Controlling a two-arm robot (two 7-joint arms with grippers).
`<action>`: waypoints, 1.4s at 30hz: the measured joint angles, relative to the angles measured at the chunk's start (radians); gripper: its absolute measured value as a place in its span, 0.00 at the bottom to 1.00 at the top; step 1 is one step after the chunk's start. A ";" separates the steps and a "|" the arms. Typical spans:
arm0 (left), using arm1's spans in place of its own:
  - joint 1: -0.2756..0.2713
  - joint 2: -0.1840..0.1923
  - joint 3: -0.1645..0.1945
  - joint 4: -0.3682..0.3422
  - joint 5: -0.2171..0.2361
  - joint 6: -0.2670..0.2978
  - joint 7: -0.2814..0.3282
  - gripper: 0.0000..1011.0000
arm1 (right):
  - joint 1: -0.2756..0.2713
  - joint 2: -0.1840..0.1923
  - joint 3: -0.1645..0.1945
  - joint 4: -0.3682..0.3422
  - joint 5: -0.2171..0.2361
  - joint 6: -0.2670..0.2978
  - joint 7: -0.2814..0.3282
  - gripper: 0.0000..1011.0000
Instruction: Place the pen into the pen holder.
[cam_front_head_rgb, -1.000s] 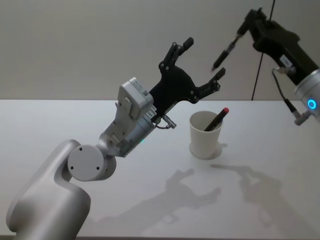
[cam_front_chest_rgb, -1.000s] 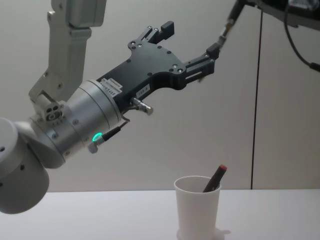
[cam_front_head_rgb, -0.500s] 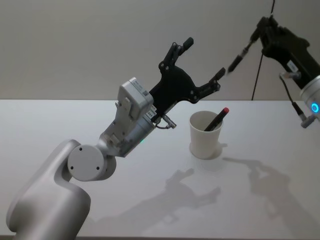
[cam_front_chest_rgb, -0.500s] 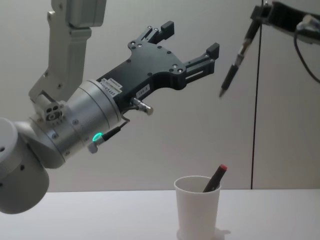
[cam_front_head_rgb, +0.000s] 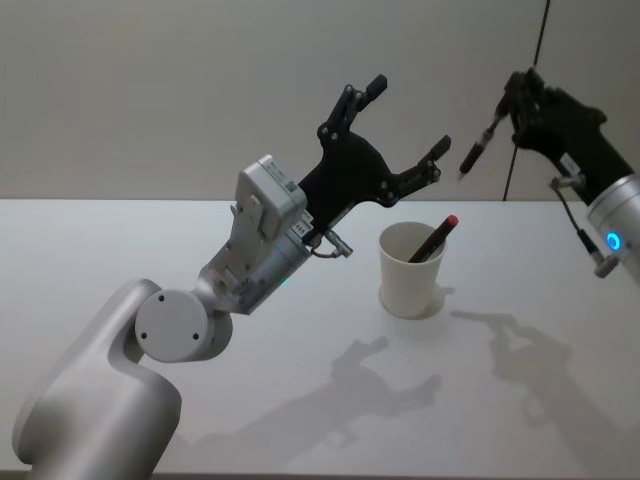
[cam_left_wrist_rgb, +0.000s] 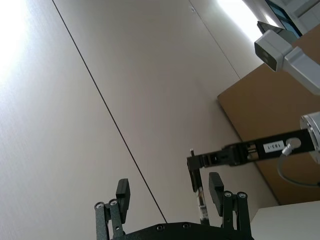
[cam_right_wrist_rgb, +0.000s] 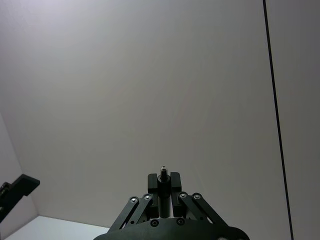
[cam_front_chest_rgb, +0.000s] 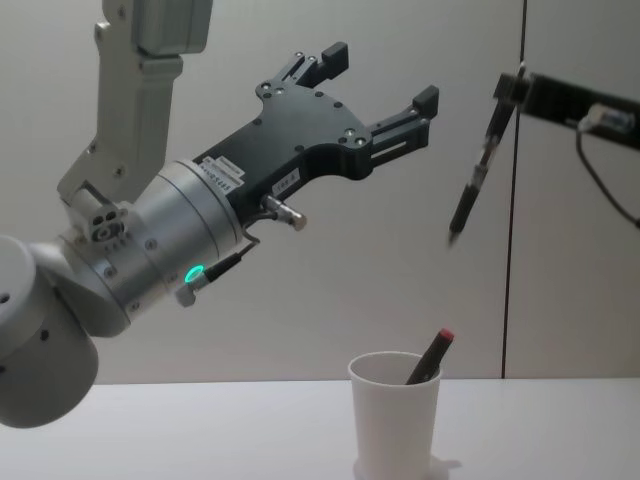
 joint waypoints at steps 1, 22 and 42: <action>0.000 0.000 0.000 0.000 0.000 0.000 0.000 0.99 | 0.000 0.000 -0.001 0.004 -0.007 -0.005 0.002 0.13; 0.000 0.000 0.000 0.000 0.000 0.000 0.000 0.99 | 0.030 -0.039 -0.046 0.200 -0.127 -0.156 0.051 0.13; 0.000 0.000 0.000 0.000 0.000 0.000 0.000 0.99 | 0.086 -0.086 -0.081 0.391 -0.183 -0.265 0.075 0.13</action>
